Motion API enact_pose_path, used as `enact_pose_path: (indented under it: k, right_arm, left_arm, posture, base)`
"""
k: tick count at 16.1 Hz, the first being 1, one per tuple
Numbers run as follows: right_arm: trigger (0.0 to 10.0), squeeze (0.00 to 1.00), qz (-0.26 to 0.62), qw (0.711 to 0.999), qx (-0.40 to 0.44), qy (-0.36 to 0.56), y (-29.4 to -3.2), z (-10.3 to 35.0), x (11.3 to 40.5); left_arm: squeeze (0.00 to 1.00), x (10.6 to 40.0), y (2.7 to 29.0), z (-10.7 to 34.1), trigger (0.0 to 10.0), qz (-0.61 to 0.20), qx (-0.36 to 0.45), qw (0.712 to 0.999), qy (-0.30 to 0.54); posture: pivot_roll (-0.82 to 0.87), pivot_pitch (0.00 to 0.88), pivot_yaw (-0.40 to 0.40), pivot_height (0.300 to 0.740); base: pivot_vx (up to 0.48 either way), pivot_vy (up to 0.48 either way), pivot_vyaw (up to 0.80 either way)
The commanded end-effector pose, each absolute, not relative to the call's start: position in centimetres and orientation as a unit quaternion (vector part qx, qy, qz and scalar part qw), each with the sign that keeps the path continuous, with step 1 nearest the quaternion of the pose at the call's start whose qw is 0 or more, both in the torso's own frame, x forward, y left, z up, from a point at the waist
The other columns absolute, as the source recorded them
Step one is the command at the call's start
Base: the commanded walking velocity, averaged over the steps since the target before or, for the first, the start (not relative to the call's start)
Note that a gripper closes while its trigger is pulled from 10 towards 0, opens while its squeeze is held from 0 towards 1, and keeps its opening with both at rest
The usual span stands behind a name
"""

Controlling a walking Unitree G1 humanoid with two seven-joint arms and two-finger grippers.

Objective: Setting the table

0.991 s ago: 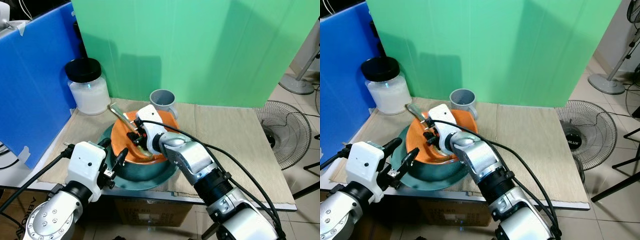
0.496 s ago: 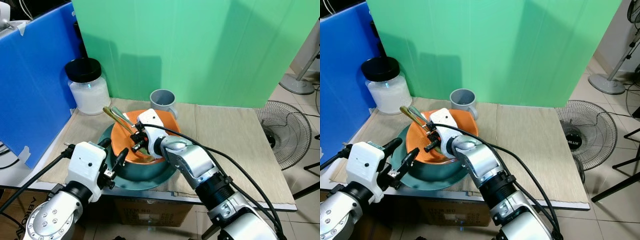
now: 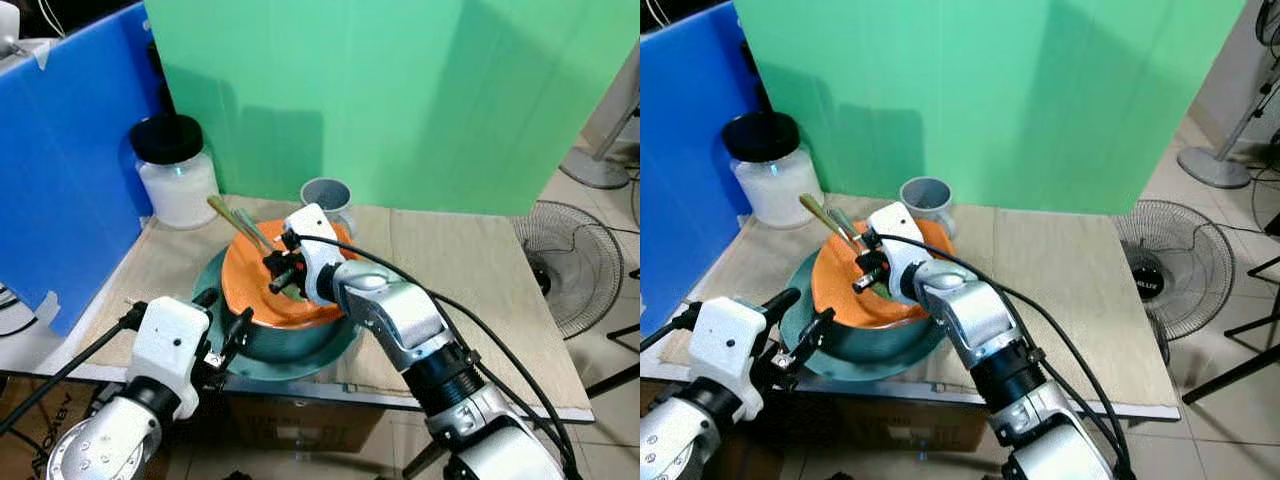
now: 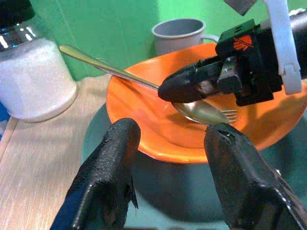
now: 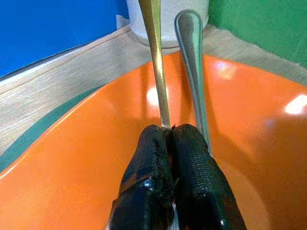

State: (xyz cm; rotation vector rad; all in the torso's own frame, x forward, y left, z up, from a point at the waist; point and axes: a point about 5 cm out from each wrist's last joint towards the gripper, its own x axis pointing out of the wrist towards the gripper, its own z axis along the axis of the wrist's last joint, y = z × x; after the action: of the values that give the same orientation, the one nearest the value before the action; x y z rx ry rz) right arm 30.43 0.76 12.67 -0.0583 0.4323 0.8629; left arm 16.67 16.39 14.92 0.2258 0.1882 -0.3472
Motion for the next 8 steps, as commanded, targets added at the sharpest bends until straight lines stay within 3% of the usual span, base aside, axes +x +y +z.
enact_pose_path:
  k: [1,5,8]
  right_arm:
    - [0.0,0.0,0.416,0.886,-0.026,0.204,0.5,12.9,30.3]
    - [0.0,0.0,0.42,0.885,-0.024,0.199,0.3,12.9,30.1]
    - [0.0,0.0,0.462,0.868,0.13,0.128,-1.3,16.6,29.9]
  left_arm:
    - [0.0,16.4,16.3,15.3,10.0,-0.175,0.121,0.973,0.086]
    - [0.0,16.2,16.1,15.2,10.0,-0.178,0.121,0.973,0.087]
    - [0.0,16.0,16.0,15.6,10.0,-0.178,0.115,0.974,0.076]
  posture:
    - [0.01,0.011,-0.024,0.74]
    - [0.02,0.009,-0.024,0.74]
    - [0.03,0.004,-0.028,0.74]
  base:
    - [0.0,0.0,0.0]
    - [0.0,0.0,0.0]
    - [0.0,0.0,0.0]
